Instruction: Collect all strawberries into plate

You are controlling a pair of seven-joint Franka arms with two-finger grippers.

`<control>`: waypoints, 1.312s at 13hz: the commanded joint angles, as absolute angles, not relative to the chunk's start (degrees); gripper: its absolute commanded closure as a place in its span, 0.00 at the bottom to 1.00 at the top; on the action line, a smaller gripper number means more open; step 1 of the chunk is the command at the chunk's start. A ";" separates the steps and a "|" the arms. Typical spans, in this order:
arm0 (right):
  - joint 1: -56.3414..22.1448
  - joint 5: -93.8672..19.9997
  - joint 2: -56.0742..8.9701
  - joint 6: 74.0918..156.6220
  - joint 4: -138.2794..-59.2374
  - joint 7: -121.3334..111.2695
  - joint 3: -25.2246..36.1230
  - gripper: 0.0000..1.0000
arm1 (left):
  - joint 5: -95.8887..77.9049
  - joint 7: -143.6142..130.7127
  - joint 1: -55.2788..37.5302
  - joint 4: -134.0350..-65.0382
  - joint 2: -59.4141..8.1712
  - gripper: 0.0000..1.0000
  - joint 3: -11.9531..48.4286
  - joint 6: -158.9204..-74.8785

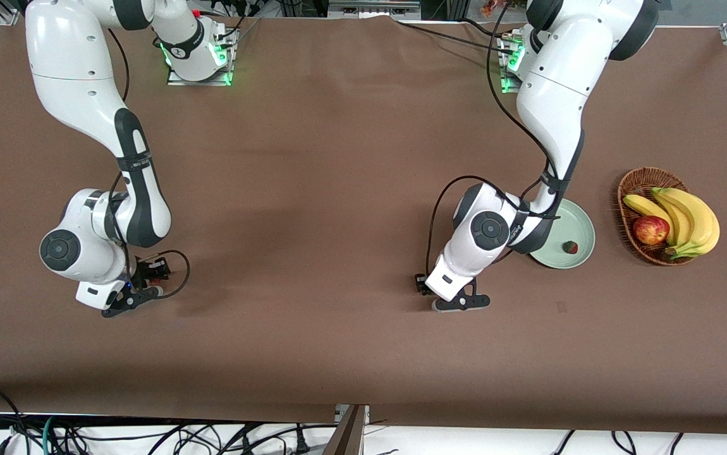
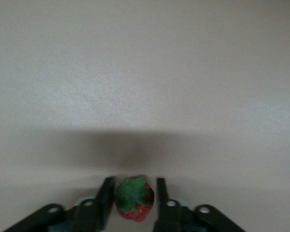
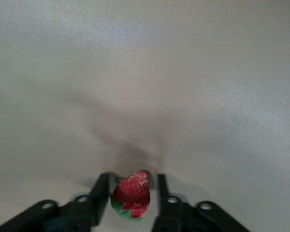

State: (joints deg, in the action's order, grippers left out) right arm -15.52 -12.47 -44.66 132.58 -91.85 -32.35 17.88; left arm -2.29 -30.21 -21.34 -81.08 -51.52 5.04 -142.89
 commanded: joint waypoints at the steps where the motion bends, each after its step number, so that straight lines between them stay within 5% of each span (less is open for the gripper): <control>1: -14.76 -14.58 -43.68 132.72 -92.64 -33.66 16.61 0.71 | -1.23 -31.29 -22.59 -79.28 -52.73 1.00 3.96 -142.73; 4: -15.55 -17.91 -42.01 126.23 -90.19 -31.30 13.98 0.77 | -1.14 -30.33 -21.02 -77.88 -50.72 1.00 3.78 -139.07; 12: -18.46 -25.84 -42.27 123.48 -84.03 1.26 -0.15 0.74 | -1.76 -12.68 -12.59 -79.44 -42.11 1.00 4.22 -103.38; 14: -20.02 -25.84 -42.89 127.58 -83.32 12.68 -6.04 0.74 | -2.02 -3.47 -8.11 -83.38 -40.88 1.00 4.31 -102.66; 17: -30.29 -25.84 -45.26 141.64 -81.66 30.00 -6.77 0.74 | -1.93 0.96 -4.23 -90.15 -37.81 1.00 4.31 -103.53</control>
